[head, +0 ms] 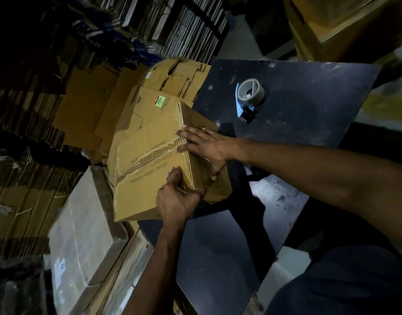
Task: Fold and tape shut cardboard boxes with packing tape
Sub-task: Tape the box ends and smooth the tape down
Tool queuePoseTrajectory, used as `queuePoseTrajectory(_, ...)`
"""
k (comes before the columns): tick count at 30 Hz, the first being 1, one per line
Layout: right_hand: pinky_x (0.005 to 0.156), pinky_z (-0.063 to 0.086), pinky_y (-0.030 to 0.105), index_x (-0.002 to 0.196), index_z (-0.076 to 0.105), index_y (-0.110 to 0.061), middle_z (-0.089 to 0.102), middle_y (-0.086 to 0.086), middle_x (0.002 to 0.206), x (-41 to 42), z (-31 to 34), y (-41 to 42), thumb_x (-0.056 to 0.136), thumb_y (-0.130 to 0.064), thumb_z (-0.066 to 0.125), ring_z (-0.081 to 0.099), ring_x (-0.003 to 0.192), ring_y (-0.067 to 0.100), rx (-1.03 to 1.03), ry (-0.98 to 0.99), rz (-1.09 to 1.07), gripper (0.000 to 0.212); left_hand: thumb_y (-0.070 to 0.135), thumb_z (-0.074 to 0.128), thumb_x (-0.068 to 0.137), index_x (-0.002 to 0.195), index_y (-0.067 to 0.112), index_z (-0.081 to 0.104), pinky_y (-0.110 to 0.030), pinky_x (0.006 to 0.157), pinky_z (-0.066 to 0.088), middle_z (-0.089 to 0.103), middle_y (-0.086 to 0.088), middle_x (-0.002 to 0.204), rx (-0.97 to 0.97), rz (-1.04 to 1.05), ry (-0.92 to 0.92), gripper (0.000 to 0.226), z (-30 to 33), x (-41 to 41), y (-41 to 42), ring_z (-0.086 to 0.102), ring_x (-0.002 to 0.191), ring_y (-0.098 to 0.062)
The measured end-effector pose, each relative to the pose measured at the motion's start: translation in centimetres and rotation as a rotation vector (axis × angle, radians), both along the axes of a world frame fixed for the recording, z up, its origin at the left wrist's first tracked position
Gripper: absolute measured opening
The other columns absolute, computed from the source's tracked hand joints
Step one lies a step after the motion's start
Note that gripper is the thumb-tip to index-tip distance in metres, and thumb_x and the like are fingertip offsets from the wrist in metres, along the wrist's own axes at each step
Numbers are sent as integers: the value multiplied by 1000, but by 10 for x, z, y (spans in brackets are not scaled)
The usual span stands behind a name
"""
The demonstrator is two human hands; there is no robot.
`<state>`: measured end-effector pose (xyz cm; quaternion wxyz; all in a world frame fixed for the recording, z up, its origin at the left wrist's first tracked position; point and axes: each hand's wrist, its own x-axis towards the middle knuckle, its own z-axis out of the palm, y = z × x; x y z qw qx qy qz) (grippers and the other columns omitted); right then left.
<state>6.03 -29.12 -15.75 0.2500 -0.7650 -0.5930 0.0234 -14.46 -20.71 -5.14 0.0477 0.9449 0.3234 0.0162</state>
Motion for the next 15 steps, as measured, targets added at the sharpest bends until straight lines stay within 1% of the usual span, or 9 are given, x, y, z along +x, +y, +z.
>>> queuePoseTrajectory(3,118,15,81,165,9,-42,-29,-2,174,1,0,-1,33,-80,93,-29,160,30,-5,21,48,161,72,76,58,157,36,57,-42,119,50,63,15,154,-40,69,-61,107,-3,4,-4,61,143,-18)
queuePoseTrajectory(6,118,12,83,167,10,-39,-30,-1,174,0,-2,0,29,-97,79,-31,159,31,0,16,54,164,66,82,60,155,34,60,-41,120,49,63,14,154,-72,111,-101,103,-4,4,-6,60,144,-17)
queuePoseTrajectory(8,119,9,82,167,11,-37,-29,1,174,-3,-2,2,30,-105,68,-32,159,30,7,15,44,164,60,88,65,152,34,63,-43,119,50,64,13,152,-92,141,-131,95,-6,4,-5,59,144,-18)
queuePoseTrajectory(11,119,7,82,167,14,-31,-26,6,175,-12,0,5,34,-113,57,-31,159,32,22,-14,4,162,50,91,71,146,34,69,-45,117,50,68,8,148,-114,171,-148,80,-7,6,0,61,141,-23)
queuePoseTrajectory(13,118,7,82,167,17,-27,-23,9,175,-17,-1,7,35,-114,53,-29,159,34,37,-47,-29,162,54,91,74,145,33,69,-42,115,50,69,6,147,-113,153,-123,77,-6,7,2,62,140,-25)
queuePoseTrajectory(15,118,6,83,167,17,-27,-22,11,176,-18,-2,7,35,-113,55,-28,160,35,45,-51,-35,163,64,87,78,148,33,66,-39,115,47,65,9,152,-104,118,-75,80,-2,7,4,59,144,-22)
